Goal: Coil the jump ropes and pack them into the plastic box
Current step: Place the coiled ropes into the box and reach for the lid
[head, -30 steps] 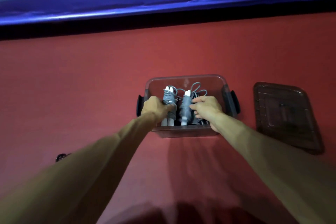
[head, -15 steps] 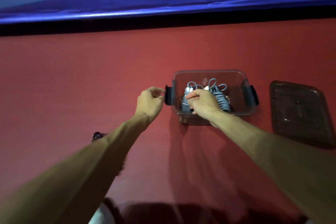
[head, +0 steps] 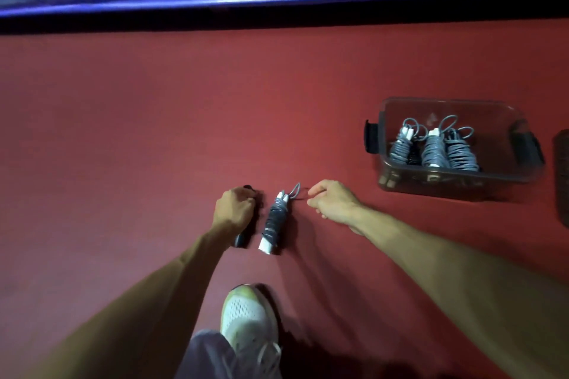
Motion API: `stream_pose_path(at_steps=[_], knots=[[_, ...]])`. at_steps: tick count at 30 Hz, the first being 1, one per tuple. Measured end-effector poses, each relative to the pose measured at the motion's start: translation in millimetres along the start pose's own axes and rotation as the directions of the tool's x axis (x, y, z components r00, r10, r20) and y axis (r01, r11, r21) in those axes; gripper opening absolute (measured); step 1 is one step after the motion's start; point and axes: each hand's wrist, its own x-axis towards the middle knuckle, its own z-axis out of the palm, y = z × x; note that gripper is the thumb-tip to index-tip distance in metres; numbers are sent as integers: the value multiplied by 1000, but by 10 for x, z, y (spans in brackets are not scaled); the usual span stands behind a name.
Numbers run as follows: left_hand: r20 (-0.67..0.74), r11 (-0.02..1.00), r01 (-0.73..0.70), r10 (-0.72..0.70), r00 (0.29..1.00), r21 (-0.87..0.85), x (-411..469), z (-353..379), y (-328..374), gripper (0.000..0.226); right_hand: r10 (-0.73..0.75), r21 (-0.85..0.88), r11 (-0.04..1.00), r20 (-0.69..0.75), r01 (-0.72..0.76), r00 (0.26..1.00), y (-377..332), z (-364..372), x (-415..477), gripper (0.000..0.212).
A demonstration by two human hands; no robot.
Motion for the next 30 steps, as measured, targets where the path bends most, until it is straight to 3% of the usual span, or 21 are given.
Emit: stream_pose_path(at_steps=[8, 11, 14, 16, 19, 24, 30], knots=[[-81, 994, 100, -103, 991, -44, 350, 169, -578, 41, 56, -73, 996, 61, -52, 997, 108, 725, 189, 5], [-48, 988, 154, -155, 987, -32, 437, 299, -737, 50, 96, -96, 991, 27, -93, 995, 167, 918, 264, 27], [13, 983, 115, -118, 993, 145, 496, 392, -871, 48, 162, -74, 984, 5, -161, 987, 209, 1083, 354, 45], [56, 966, 52, -69, 996, 253, 501, 386, -892, 42, 195, -77, 978, -6, -194, 981, 220, 1156, 385, 52], [76, 960, 49, -73, 994, 274, 492, 325, -815, 39, 217, -74, 974, 9, -216, 976, 212, 1231, 383, 53], [109, 979, 131, -149, 983, 156, 356, 376, -612, 30, 225, -53, 973, 43, -223, 973, 191, 1099, 320, 43], [162, 982, 153, -134, 978, -114, 141, 420, -82, 16, 98, -18, 995, 36, -97, 995, 281, 374, -2, 27]])
